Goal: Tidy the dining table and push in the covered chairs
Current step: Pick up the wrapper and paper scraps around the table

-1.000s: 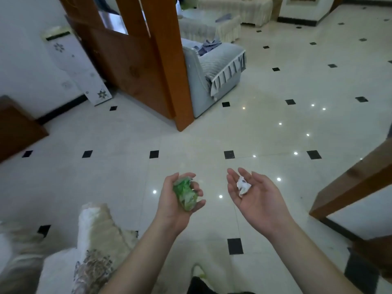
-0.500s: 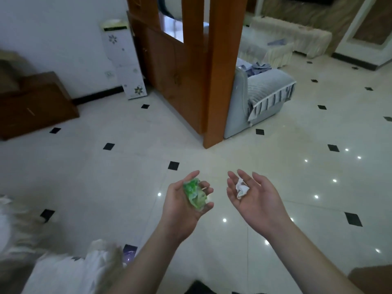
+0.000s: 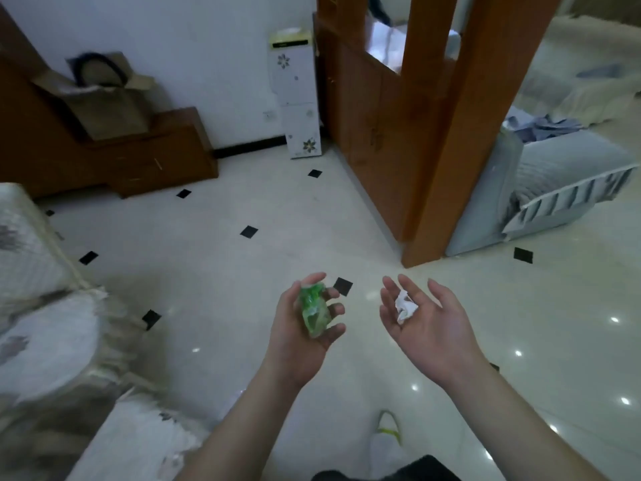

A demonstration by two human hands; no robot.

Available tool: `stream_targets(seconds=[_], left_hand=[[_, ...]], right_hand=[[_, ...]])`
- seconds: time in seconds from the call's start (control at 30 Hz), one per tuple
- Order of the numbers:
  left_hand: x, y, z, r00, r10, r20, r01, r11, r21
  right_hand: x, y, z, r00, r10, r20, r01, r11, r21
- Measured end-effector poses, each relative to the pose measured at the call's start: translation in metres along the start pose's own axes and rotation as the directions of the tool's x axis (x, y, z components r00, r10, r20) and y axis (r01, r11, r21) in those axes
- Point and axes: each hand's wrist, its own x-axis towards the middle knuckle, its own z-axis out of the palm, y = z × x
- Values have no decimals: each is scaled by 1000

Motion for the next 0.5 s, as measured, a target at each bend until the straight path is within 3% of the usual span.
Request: stream_targets(seconds=[0.27,0.5], left_hand=[[84,33,28,985,103,-139,-113,991,-71],[130,63,26,957,145,-251,-181,976,-125]], right_hand=[[83,-64,45,982,159,102,-152,986,-71],[152,-75,85,954,272,125,-252,954,-160]])
